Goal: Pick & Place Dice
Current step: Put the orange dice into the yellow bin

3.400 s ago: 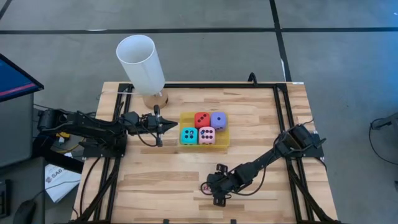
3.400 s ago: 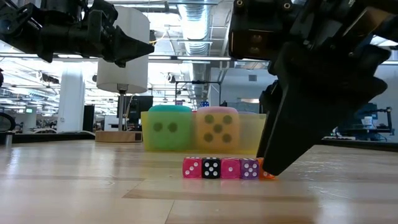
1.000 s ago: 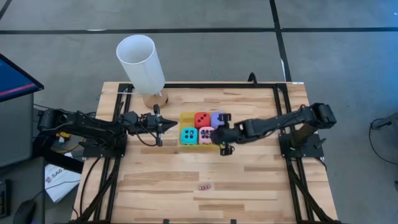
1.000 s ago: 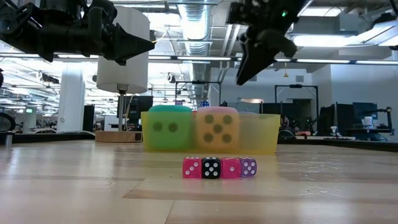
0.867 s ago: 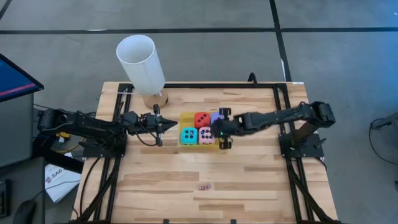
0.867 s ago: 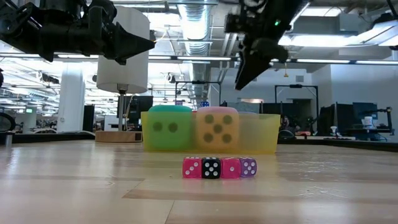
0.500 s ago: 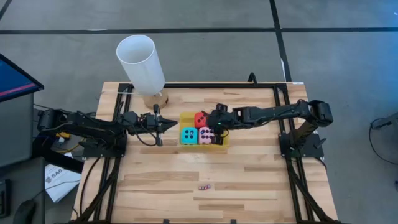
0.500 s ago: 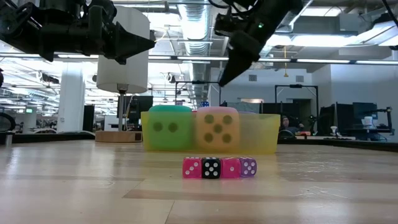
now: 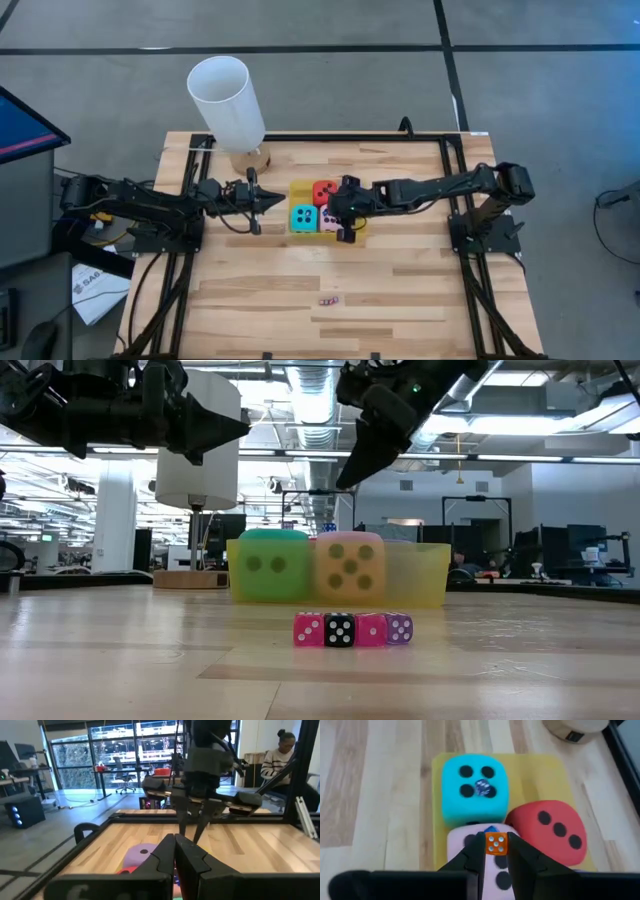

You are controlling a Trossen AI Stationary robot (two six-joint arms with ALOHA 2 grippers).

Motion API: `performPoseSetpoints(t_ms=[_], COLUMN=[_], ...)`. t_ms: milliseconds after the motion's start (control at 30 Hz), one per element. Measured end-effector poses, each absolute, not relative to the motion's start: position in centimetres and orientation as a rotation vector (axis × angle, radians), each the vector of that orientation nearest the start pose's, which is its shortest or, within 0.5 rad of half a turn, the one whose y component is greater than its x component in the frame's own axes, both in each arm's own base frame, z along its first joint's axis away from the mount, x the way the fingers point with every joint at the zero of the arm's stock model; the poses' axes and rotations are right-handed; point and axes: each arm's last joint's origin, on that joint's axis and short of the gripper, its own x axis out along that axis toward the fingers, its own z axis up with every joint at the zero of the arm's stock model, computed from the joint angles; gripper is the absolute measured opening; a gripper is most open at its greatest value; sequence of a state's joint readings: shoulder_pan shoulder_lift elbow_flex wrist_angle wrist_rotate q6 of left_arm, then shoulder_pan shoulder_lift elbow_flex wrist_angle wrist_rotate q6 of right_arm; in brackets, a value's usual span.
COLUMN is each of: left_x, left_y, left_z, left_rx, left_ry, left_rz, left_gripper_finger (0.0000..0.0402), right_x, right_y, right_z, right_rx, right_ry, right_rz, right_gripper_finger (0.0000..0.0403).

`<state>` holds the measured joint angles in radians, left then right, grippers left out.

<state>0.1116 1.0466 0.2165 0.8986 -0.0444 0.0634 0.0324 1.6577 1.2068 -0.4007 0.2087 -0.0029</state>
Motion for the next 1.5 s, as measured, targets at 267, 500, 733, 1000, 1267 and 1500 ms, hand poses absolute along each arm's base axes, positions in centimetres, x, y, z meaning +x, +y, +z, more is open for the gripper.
performPoseSetpoints(t_ms=[267,500,733,1000,1267,1500], left_x=[19.3,19.6,19.6,19.6,19.6,19.6], left_y=[2.2,1.2,0.8,0.8,0.8,0.8], left_z=[19.7,19.5,19.4,19.4,19.4,19.3], left_rx=[-0.018,-0.024,-0.025,-0.032,-0.034,-0.035], left_ry=[-0.064,-0.051,-0.044,-0.045,-0.044,-0.039], left_rz=[0.150,0.098,0.076,0.076,0.076,0.076], left_gripper_finger=[0.0000,0.0000,0.0000,0.0000,0.0000,0.0000], right_x=[35.2,35.2,35.1,35.0,35.5,36.3], right_y=[0.5,0.6,0.5,0.4,-0.6,-1.5], right_z=[24.1,24.1,24.0,23.9,22.7,20.1], right_rx=[-0.104,-0.108,-0.111,-0.115,-0.126,-0.113], right_ry=[0.856,0.860,0.869,0.882,0.921,1.003], right_rz=[-0.167,-0.163,-0.161,-0.161,-0.172,-0.140], right_gripper_finger=[0.0056,0.0056,0.0056,0.0056,0.0056,0.0056])
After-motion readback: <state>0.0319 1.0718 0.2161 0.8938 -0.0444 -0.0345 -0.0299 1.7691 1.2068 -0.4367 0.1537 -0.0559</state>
